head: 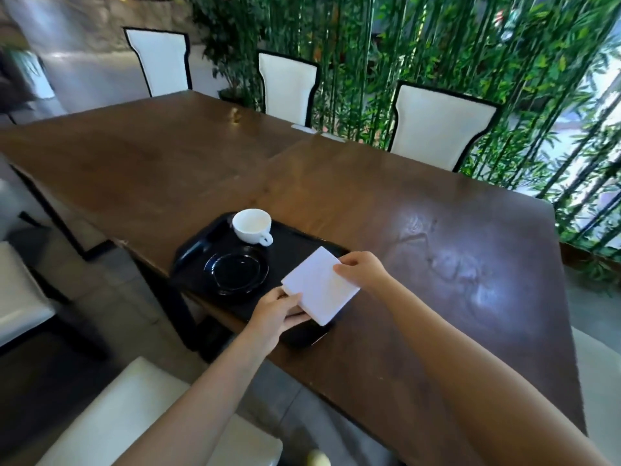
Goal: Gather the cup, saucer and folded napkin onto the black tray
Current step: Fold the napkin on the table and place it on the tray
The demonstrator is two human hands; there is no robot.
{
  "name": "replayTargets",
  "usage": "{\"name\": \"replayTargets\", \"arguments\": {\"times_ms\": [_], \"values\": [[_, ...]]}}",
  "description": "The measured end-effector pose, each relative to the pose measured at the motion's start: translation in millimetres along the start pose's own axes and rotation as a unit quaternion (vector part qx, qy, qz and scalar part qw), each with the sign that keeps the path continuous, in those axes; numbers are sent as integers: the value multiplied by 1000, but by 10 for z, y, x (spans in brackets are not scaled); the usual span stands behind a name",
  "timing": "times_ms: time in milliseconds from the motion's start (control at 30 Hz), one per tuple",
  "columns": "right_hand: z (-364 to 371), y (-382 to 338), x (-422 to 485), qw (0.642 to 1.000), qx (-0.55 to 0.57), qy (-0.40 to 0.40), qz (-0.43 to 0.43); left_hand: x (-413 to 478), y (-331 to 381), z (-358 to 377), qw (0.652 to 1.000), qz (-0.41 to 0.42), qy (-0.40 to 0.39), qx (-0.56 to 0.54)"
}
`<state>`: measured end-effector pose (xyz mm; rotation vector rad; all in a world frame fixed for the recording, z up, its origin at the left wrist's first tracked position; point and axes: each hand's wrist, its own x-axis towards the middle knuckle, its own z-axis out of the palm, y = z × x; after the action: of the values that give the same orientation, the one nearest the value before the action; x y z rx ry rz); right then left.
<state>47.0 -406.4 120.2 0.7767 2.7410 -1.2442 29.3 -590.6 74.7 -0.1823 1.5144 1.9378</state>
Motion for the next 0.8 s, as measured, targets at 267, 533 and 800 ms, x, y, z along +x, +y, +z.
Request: {"name": "replayTargets", "arguments": {"times_ms": [267,533,800], "values": [[458,-16,794,994,-59,-72,-54,558,109,-174,993,-70,78,-57],[736,184,1402,981,-147,-125,-27,1069,47,-150,978,-138,145,-55],[832,409,1556,968,-192,-145,-68,1188,-61,-157,968,-163,185,49]]}}
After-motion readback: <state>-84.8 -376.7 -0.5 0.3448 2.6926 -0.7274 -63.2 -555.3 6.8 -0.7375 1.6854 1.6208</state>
